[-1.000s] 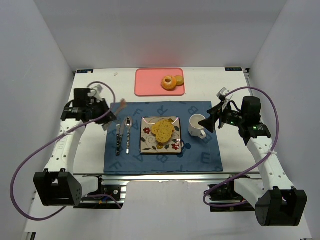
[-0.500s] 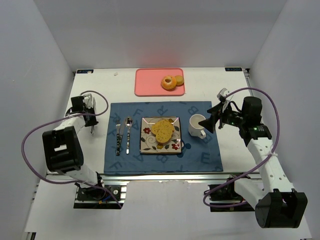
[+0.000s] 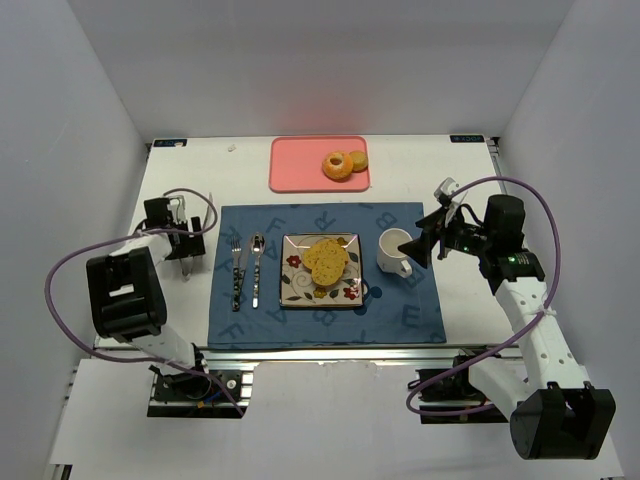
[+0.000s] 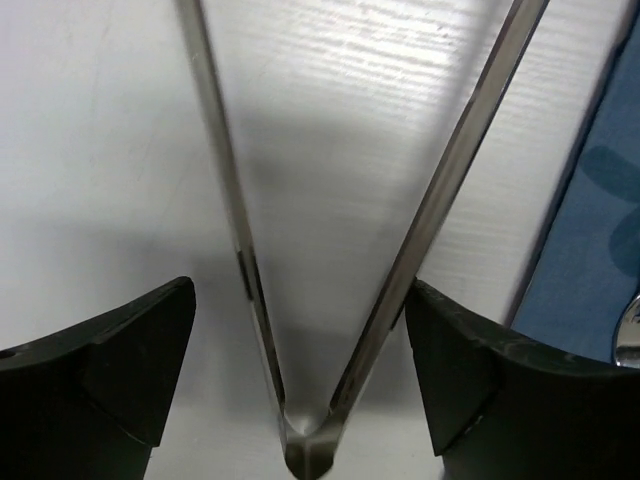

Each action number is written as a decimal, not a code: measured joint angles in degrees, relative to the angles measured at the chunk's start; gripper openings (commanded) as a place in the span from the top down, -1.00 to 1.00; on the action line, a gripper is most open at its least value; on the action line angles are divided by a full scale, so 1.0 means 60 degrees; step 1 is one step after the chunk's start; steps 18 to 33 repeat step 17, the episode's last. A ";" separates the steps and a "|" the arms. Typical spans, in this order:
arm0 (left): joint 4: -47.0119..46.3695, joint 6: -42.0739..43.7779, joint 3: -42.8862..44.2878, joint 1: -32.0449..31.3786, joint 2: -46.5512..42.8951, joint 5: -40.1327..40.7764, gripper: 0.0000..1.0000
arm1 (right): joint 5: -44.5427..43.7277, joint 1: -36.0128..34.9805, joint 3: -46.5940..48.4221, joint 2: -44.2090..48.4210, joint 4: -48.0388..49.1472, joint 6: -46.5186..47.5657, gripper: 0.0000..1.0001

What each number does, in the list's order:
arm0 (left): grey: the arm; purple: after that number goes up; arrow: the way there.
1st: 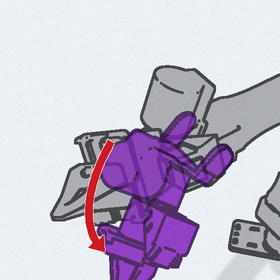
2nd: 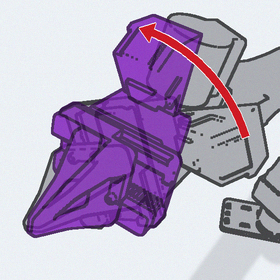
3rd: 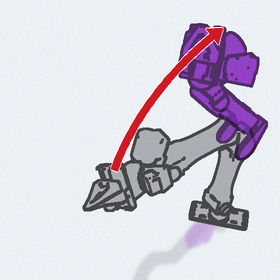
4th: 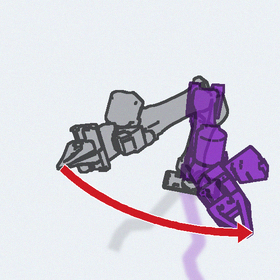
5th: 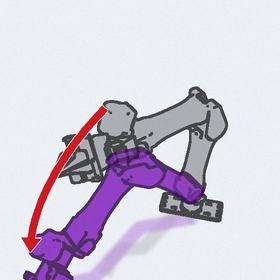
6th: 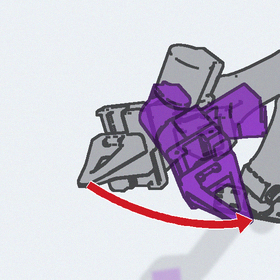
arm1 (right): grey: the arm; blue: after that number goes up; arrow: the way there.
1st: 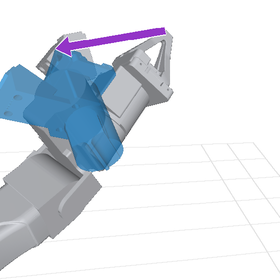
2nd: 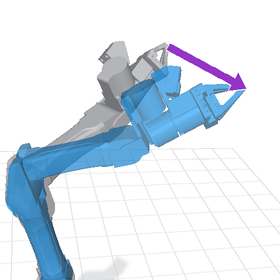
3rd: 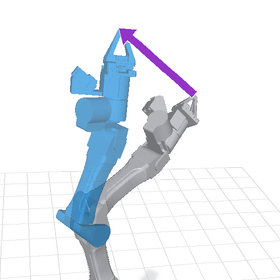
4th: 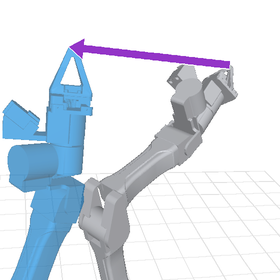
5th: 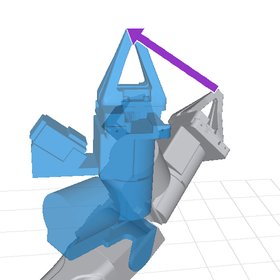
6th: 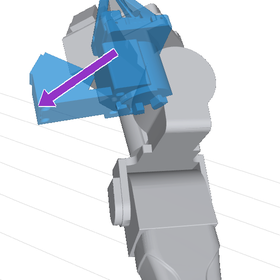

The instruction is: Place the bread

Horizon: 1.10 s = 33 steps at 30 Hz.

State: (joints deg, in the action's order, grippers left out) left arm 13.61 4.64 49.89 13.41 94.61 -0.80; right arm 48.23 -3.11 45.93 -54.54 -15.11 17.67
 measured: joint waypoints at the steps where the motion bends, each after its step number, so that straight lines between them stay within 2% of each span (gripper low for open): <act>1: 0.0069 -0.0044 -0.0058 0.0000 -0.0131 0.0135 -0.96 | -0.0004 0.0000 0.0000 0.0000 -0.0036 0.0055 -0.75; 6: 0.0510 -0.0612 -0.0073 0.0000 -0.1453 0.0612 -0.96 | -0.0011 0.0000 0.0011 -0.0007 -0.0306 0.0135 -0.79; 9: 0.0856 -0.1177 0.0146 0.0000 -0.2692 0.0623 -0.96 | -0.0412 0.0000 0.0317 -0.0157 -0.0557 -0.0448 -0.79; 17: 0.1147 -0.2765 0.0335 0.0029 -0.5712 -0.1457 -0.96 | -0.2696 0.0011 0.2266 -0.1300 -0.1315 -0.2171 -0.79; 33: 0.1147 -0.2765 0.0335 0.0029 -0.5712 -0.1457 -0.96 | -0.2696 0.0011 0.2266 -0.1300 -0.1315 -0.2171 -0.79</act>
